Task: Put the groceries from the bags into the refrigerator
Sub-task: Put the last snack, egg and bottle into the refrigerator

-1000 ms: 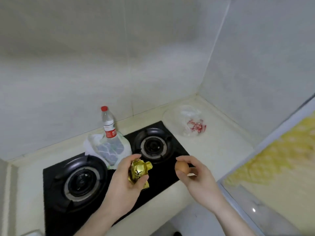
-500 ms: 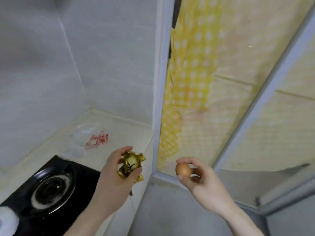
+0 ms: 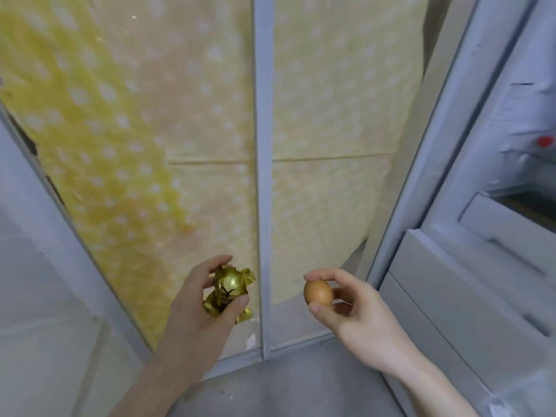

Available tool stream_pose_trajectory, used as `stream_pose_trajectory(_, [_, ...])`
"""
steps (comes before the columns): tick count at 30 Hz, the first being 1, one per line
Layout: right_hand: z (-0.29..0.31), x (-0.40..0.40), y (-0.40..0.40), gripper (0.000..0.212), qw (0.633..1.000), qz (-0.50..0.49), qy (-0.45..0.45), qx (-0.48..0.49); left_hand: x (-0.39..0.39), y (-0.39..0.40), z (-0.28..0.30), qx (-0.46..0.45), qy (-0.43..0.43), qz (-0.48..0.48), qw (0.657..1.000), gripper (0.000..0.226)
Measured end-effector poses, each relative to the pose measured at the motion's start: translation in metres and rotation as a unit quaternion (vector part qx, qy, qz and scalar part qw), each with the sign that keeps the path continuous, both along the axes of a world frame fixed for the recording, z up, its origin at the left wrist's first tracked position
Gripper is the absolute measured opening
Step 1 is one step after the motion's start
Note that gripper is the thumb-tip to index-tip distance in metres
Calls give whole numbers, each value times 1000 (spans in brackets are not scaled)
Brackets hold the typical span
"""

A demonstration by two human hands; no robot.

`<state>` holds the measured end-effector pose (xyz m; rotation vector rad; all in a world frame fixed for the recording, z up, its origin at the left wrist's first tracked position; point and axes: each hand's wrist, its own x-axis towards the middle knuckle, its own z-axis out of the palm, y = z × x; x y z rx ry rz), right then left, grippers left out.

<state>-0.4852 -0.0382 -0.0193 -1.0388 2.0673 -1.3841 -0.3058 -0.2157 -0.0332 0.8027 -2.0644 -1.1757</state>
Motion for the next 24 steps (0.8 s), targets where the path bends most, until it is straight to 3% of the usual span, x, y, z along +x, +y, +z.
stream_pose_trajectory(9, [14, -73, 22, 35, 984, -174, 17, -30, -151, -27, 10, -9, 27, -162, 986, 57])
stream_pose_trajectory(24, [41, -118, 18, 34, 899, -432, 62, -19, -324, -73, 25, -15, 44, -420, 906, 55])
